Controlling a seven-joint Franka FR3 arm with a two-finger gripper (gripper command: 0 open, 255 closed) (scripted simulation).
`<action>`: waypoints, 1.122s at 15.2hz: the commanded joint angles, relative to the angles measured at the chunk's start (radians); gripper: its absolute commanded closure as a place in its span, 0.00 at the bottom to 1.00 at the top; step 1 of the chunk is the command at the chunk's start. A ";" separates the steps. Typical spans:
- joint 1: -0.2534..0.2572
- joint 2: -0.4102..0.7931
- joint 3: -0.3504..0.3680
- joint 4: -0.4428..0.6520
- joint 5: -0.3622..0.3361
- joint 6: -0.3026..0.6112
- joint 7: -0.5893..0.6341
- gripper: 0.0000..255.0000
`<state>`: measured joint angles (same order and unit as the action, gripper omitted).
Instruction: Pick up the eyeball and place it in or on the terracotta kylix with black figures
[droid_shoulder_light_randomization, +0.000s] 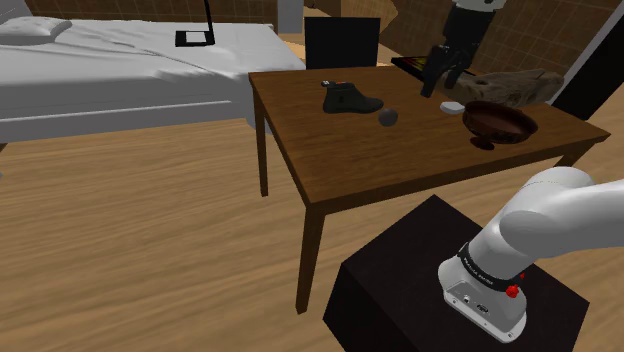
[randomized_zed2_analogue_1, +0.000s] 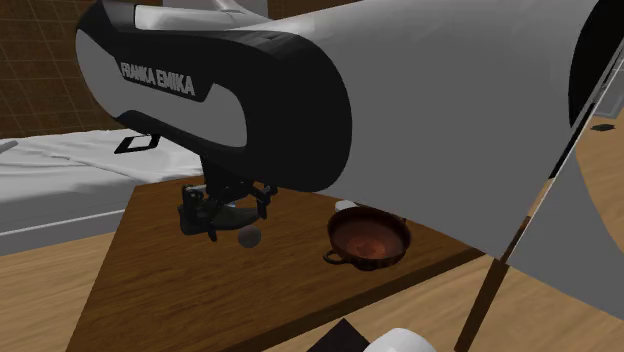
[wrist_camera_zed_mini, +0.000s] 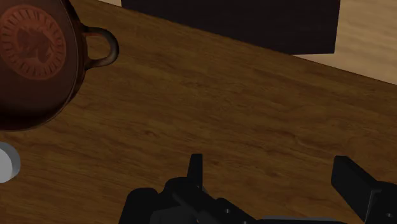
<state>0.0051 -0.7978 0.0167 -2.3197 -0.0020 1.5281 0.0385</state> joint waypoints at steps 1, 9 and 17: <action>0.000 0.000 0.000 0.000 0.000 0.000 0.000 0.00; -0.054 0.192 -0.041 -0.050 -0.014 0.268 0.039 0.00; -0.095 0.414 -0.084 -0.024 -0.014 0.489 0.069 0.00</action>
<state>-0.0857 -0.4037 -0.0633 -2.3548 -0.0161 2.0035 0.1050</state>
